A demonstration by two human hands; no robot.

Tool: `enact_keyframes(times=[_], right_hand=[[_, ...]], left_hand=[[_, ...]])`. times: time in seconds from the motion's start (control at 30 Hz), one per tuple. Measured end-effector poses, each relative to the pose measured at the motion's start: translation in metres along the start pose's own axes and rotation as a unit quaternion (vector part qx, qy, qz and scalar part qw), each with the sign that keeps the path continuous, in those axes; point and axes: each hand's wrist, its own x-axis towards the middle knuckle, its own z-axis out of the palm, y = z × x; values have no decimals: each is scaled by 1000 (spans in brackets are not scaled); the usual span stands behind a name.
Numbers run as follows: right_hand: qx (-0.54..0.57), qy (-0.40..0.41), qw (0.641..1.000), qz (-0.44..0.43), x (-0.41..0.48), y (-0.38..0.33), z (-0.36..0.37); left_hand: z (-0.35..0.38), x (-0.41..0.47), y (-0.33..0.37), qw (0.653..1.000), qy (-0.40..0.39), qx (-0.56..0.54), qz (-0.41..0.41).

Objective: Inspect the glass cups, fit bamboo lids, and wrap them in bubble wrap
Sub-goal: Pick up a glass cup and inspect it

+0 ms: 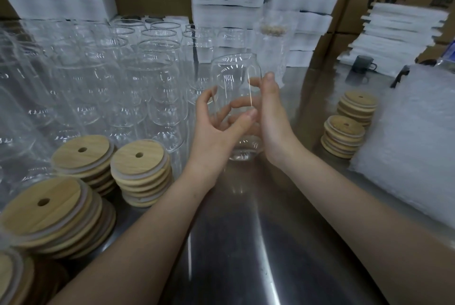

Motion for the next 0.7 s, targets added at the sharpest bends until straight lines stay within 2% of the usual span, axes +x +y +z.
enact_keyframes(times=[0.27, 0.4, 0.47, 0.57, 0.63, 0.7], right_hand=[[74, -61, 988, 118, 13, 0, -13], [116, -36, 986, 114, 13, -1, -18], [165, -15, 979, 118, 14, -3, -20], [215, -14, 966, 145, 15, -3, -23], [223, -25, 963, 150, 15, -1, -25], [195, -21, 970, 143, 16, 2, -27]], left_hand=[[4, -4, 8, 996, -5, -39, -78], [12, 9, 14, 996, -8, 37, -86], [20, 15, 19, 994, 13, 89, -68], [27, 19, 15, 995, 57, 86, 9], [26, 18, 6, 994, 66, 83, 37], [22, 18, 1, 995, 65, 62, 32]])
